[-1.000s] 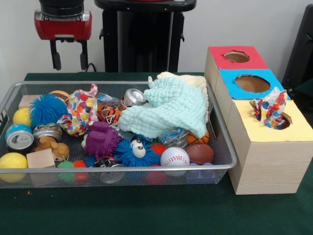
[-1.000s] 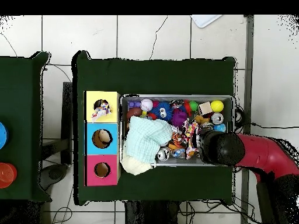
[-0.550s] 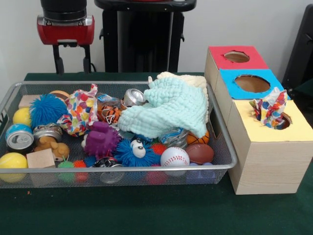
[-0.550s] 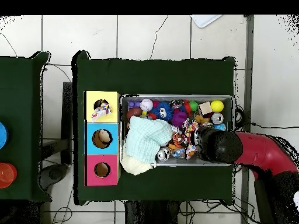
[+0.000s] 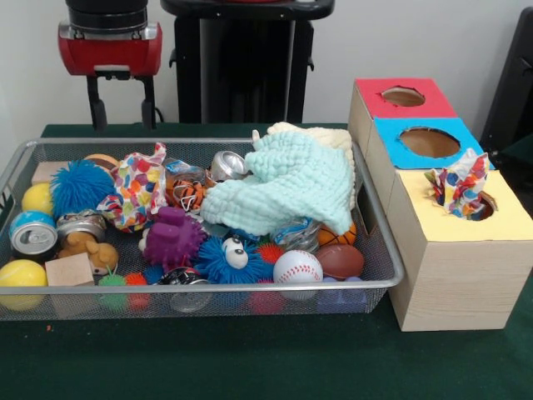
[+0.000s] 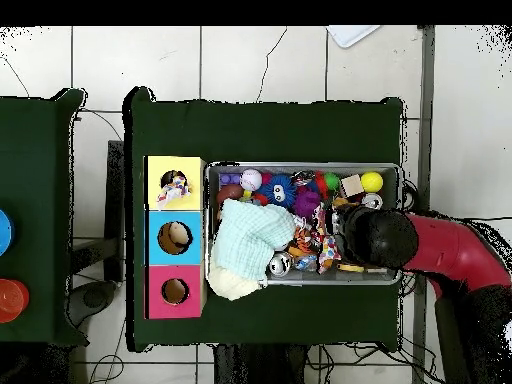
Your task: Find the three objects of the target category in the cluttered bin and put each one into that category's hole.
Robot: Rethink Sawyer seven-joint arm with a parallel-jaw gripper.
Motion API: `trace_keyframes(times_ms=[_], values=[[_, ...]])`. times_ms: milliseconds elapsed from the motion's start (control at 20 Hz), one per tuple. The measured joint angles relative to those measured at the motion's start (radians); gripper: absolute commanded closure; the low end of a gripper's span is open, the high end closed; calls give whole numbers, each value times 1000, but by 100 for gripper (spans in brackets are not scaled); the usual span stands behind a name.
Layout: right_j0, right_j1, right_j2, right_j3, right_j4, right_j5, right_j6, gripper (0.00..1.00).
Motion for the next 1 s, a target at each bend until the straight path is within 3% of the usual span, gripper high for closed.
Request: trace_keyframes(times_ms=[500,1000], values=[[0,81,0,-66,-3,-31,0,0],[2,155,-1,-68,-8,-139,0,0]])
